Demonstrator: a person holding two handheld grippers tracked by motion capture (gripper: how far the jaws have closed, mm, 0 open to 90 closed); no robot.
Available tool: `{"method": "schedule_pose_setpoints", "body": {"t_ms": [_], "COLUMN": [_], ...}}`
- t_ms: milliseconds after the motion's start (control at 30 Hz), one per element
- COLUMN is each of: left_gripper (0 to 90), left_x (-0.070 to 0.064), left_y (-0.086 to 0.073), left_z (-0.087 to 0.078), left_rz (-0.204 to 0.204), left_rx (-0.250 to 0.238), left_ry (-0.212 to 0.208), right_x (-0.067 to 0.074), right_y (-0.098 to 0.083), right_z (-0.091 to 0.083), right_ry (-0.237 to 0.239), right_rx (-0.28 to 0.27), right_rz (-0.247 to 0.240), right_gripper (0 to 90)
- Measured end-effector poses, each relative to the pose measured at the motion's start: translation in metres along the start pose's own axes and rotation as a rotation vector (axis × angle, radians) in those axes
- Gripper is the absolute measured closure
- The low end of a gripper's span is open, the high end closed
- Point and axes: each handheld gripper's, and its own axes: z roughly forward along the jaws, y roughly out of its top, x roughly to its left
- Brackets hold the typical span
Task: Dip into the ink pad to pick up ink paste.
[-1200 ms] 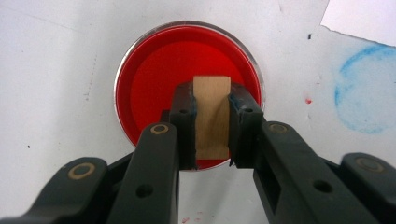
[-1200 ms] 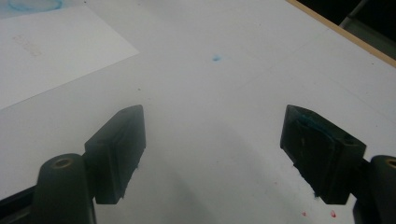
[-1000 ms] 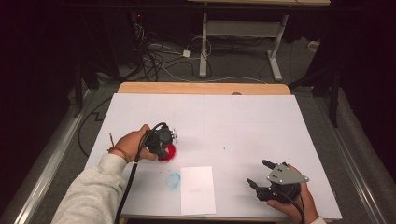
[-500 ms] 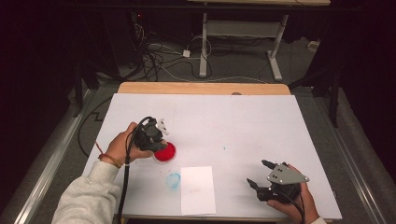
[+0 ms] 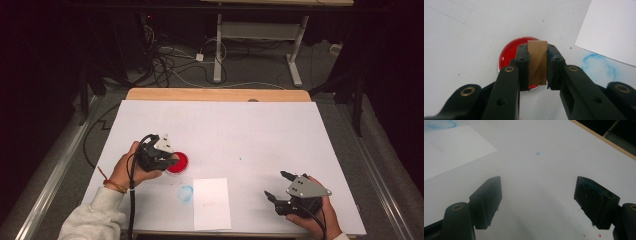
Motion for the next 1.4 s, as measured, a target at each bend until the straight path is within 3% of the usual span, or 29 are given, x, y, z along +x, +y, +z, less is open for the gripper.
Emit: {"method": "schedule_pose_setpoints", "body": {"t_ms": [467,667,1133,1400], "left_gripper": [73.4,73.4,73.4,73.4], "left_x": [-0.014,-0.020,-0.030,-0.043], "left_y": [-0.005,-0.005,-0.007,-0.002], "left_z": [-0.018,-0.022,-0.031,-0.033], "left_rz": [-0.006,0.019,0.027,0.062], "left_rx": [-0.090,-0.089,-0.102,-0.097], "left_ry": [0.003,-0.008,-0.023,-0.040], "right_x": [-0.001,-0.002,-0.002,-0.002], "right_y": [0.000,0.002,0.005,0.006], "right_z": [-0.001,0.001,0.005,0.007], "right_ry": [-0.007,-0.007,0.003,0.009], "right_rx": [-0.016,-0.017,-0.019,-0.019], "right_rz": [-0.004,-0.005,-0.012,-0.018], "right_gripper": [22.2,22.3,22.3,22.3]}}
